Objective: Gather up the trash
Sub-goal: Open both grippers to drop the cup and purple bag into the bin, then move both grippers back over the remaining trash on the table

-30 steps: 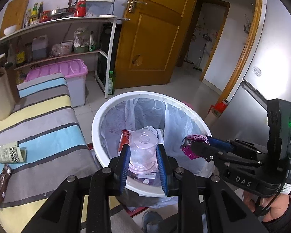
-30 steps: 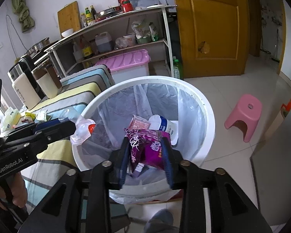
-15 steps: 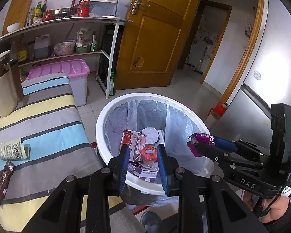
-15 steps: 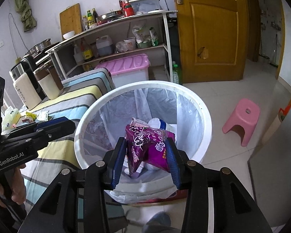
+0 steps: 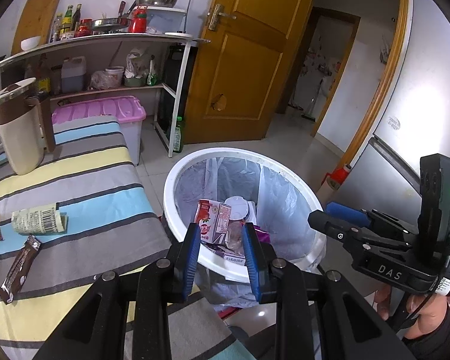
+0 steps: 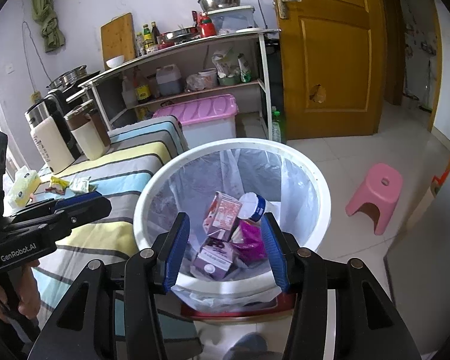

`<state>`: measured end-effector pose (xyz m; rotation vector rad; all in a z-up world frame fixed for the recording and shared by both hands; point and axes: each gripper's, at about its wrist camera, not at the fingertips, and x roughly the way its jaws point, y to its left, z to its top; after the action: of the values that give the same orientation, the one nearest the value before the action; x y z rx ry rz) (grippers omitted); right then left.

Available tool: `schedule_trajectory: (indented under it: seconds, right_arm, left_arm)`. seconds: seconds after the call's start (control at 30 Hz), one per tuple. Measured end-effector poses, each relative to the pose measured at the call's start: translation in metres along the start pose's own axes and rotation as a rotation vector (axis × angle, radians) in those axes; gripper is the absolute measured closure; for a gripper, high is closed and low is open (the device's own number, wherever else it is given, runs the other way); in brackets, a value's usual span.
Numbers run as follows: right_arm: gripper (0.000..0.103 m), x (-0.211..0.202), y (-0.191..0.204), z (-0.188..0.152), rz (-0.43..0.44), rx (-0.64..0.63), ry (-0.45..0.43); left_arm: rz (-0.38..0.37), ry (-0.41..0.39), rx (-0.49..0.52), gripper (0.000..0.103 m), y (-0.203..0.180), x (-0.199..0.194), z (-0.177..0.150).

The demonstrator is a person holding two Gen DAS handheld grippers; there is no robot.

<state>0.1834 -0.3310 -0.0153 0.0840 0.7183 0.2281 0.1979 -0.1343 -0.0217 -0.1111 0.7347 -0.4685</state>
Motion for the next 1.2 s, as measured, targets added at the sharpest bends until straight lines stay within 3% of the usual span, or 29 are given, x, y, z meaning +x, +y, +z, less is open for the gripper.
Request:
schedule_trajectory:
  seconds: [0.5, 1.2]
  right_arm:
    - [0.053, -0.037, 0.05, -0.001, 0.061, -0.056, -0.031]
    - [0.053, -0.05, 0.122, -0.018, 0.19, -0.148, -0.007]
  left_arm:
    - [0.047, -0.069, -0.016, 0.074, 0.014, -0.057, -0.018]
    - [0.153, -0.144, -0.065, 0.074, 0.046, -0.131, -0.051]
